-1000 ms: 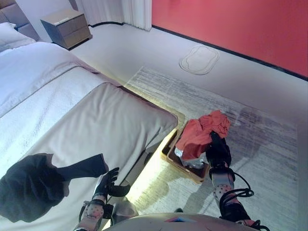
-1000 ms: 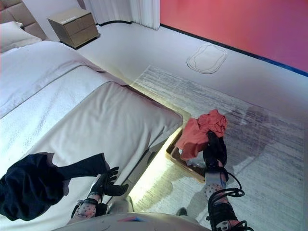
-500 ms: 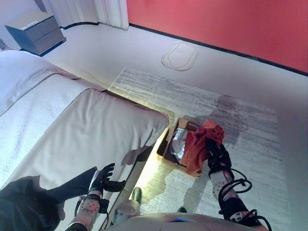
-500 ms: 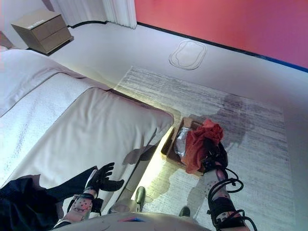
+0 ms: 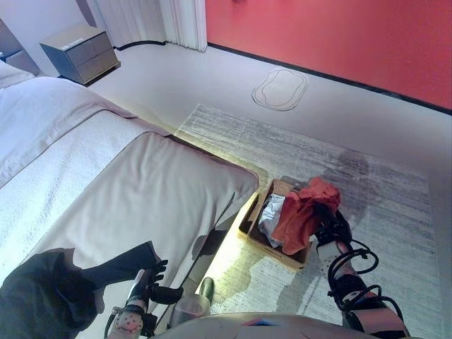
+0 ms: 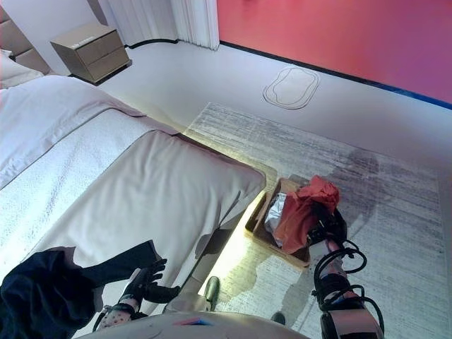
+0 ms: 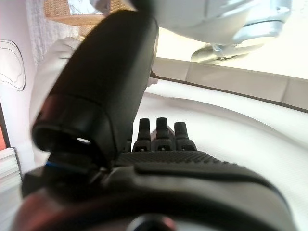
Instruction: Pick up the clothes from the bed and place them into the basket
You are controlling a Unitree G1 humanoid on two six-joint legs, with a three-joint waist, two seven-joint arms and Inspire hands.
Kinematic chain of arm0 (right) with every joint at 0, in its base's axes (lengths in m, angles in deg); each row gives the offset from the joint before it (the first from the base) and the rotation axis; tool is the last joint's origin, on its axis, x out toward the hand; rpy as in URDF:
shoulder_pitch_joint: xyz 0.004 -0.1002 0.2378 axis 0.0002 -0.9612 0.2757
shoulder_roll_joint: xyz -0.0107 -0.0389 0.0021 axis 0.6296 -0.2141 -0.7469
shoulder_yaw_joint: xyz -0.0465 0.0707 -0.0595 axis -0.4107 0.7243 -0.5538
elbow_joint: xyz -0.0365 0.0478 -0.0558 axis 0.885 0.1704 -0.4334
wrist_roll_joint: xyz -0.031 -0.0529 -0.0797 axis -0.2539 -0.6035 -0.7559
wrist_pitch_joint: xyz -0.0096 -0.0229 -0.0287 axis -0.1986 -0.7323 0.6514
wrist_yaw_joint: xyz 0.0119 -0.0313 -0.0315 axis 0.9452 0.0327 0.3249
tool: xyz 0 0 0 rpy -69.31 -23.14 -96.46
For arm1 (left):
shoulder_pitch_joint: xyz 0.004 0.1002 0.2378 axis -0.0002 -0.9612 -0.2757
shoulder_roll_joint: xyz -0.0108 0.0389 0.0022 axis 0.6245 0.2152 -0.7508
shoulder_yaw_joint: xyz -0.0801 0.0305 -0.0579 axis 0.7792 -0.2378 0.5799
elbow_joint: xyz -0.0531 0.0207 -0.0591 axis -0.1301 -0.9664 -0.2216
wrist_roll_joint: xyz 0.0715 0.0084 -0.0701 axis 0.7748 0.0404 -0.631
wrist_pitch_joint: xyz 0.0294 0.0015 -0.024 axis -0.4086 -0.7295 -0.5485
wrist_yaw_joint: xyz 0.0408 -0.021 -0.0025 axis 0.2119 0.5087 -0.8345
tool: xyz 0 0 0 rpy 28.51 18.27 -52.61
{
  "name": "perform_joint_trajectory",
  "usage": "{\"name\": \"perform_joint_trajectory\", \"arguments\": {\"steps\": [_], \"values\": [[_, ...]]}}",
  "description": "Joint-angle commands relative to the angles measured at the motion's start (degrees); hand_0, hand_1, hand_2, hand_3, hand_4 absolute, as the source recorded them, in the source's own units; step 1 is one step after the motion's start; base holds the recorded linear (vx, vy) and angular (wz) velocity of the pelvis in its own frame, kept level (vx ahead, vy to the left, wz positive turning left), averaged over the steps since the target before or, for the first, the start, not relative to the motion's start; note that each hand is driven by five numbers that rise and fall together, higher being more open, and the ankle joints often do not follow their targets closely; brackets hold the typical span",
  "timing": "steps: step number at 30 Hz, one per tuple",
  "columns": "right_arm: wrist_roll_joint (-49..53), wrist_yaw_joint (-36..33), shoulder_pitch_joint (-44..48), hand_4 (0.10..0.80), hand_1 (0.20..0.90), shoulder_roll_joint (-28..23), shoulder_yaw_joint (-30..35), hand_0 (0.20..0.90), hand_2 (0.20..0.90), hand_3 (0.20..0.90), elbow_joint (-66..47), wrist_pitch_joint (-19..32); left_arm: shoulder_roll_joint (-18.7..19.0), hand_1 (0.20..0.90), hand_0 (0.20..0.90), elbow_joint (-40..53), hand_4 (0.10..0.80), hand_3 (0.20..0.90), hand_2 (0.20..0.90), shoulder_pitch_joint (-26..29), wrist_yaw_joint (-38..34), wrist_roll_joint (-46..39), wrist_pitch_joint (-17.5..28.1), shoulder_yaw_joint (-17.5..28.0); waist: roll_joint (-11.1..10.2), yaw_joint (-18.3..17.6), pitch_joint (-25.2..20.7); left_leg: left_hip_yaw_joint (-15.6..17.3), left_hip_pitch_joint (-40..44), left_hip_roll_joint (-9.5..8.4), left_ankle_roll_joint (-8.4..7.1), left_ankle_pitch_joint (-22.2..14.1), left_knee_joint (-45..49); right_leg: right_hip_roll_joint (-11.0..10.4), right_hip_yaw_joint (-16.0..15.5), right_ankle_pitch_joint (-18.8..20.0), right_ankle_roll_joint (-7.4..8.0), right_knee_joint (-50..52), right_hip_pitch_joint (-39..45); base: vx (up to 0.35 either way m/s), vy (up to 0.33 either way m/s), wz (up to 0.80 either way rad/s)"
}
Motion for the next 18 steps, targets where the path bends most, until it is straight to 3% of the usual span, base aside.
{"name": "perform_joint_trajectory", "arguments": {"steps": [1,12,14,18], "values": [[-3.1,-1.3,7.4,0.1,0.3,-6.8,2.7,0.3,0.3,0.2,-1.3,4.0,1.2,0.9,0.9,-1.7,0.8,0.9,0.9,3.3,-0.9,-0.2,5.4,-3.8,2.2,2.7,-2.0,-1.9,-0.6,-0.29,0.04,-3.4,0.1,-0.5,-3.8,-1.9,1.25,4.2,-0.2,-0.001,-0.005,0.16],[-4.2,-3.2,10.9,0.1,0.3,-11.0,4.6,0.3,0.3,0.2,2.5,3.3,1.2,0.9,0.9,-1.9,0.8,0.9,0.9,2.4,-0.5,-0.7,6.9,-4.9,3.7,3.3,-1.7,-3.4,-0.8,-0.84,-0.76,-2.9,0.1,-1.0,-5.3,-2.2,0.78,4.2,0.2,0.006,0.003,0.06],[-4.7,-3.2,11.3,0.8,0.9,-11.5,4.9,0.9,0.9,0.9,3.4,3.7,1.2,0.9,0.9,-1.7,0.8,0.9,0.9,2.3,-0.4,-0.7,6.8,-4.8,4.0,3.4,-1.7,-3.5,-0.7,-0.84,-0.9,-2.9,0.1,-1.1,-5.5,-2.2,0.77,4.2,0.4,0.0,0.0,0.0],[-5.8,-3.3,12.3,0.8,0.9,-12.6,4.7,0.9,0.9,0.9,2.8,3.4,1.2,0.9,0.9,-1.5,0.8,0.9,0.9,2.2,-0.2,-1.4,6.8,-5.1,4.4,3.3,-1.7,-3.7,-0.7,-0.98,-1.11,-2.8,0.1,-1.2,-5.6,-2.4,0.71,4.4,0.4,0.007,0.012,0.03]]}}
